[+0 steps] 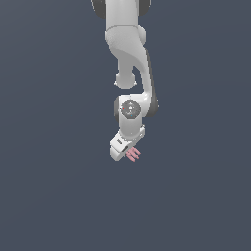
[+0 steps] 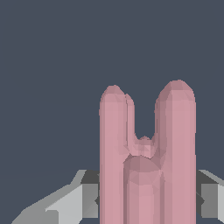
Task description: Pick up the object and move it to a goal position.
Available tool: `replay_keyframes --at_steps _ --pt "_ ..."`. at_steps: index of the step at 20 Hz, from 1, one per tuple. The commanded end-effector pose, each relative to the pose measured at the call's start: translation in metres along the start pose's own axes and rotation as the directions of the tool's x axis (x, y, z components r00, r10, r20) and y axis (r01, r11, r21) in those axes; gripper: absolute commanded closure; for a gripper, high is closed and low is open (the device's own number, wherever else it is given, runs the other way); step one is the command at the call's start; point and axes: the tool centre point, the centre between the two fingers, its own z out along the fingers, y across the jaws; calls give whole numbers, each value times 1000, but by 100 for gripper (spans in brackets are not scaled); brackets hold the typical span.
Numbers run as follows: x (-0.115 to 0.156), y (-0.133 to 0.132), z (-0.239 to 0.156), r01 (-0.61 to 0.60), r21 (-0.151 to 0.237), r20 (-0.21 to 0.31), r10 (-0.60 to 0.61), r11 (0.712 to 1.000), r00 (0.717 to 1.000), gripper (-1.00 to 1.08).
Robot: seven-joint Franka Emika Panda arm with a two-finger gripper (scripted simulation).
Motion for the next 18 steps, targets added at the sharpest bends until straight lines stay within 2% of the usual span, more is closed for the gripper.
replay_keyframes --at_steps 1,11,18 --pt "0 0 1 1 1 0 -1 1000 1000 108" --pt "0 -2 -3 0 0 0 0 1000 1000 108" --pt "-2 -13 -25 0 0 0 0 1000 1000 108"
